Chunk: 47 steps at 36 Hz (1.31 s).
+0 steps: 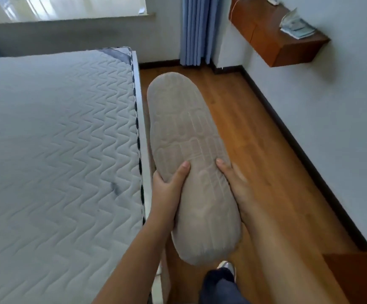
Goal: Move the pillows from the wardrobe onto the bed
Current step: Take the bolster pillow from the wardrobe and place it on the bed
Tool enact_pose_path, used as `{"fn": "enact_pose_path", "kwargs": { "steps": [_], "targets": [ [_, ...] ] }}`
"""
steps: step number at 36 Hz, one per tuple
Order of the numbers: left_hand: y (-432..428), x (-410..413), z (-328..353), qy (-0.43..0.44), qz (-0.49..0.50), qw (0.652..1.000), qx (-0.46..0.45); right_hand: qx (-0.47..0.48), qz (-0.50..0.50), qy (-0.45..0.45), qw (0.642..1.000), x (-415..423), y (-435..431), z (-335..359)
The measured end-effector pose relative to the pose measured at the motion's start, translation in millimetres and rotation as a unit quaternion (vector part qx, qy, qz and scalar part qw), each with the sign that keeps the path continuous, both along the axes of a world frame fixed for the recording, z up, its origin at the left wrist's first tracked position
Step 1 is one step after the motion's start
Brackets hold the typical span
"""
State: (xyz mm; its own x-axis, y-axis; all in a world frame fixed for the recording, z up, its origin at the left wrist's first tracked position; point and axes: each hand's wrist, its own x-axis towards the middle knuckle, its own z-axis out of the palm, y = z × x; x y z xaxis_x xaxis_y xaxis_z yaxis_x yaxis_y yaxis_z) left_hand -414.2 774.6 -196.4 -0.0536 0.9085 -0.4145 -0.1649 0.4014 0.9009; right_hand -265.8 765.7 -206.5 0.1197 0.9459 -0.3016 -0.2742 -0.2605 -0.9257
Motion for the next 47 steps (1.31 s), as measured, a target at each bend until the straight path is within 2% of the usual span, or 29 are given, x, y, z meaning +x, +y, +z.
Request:
{"fn": "enact_pose_path", "kwargs": {
  "steps": [4, 9, 16, 21, 26, 33, 39, 47],
  "targets": [
    [3, 65, 7, -0.028, 0.021, 0.999, -0.011, -0.008, 0.039, 0.001, 0.999, 68, 13, 17],
    [20, 111, 21, -0.015, 0.042, 0.999, -0.002, 0.022, 0.068, -0.008, 0.997, 114, 34, 23],
    [47, 140, 28, -0.008, 0.053, 0.998, 0.016, 0.042, 0.092, 0.000, 0.995, 144, 66, 22],
    [74, 143, 30, -0.041, 0.058, 0.997, 0.019, 0.022, 0.123, 0.028, 0.992, 149, 100, 25],
    [119, 141, 28, -0.040, 0.045, 0.998, 0.024, 0.007, 0.114, 0.017, 0.993, 151, 145, 23],
    [223, 135, 15, -0.036, 0.048, 0.998, 0.024, 0.005, 0.104, 0.029, 0.994, 144, 245, 19],
    [354, 114, 14, -0.043, 0.018, 0.998, 0.028, -0.001, 0.045, 0.006, 0.999, 124, 370, 20],
    [522, 83, 31, -0.020, 0.021, 0.999, 0.037, -0.012, 0.046, 0.005, 0.999, 95, 534, 35]
  ]
}}
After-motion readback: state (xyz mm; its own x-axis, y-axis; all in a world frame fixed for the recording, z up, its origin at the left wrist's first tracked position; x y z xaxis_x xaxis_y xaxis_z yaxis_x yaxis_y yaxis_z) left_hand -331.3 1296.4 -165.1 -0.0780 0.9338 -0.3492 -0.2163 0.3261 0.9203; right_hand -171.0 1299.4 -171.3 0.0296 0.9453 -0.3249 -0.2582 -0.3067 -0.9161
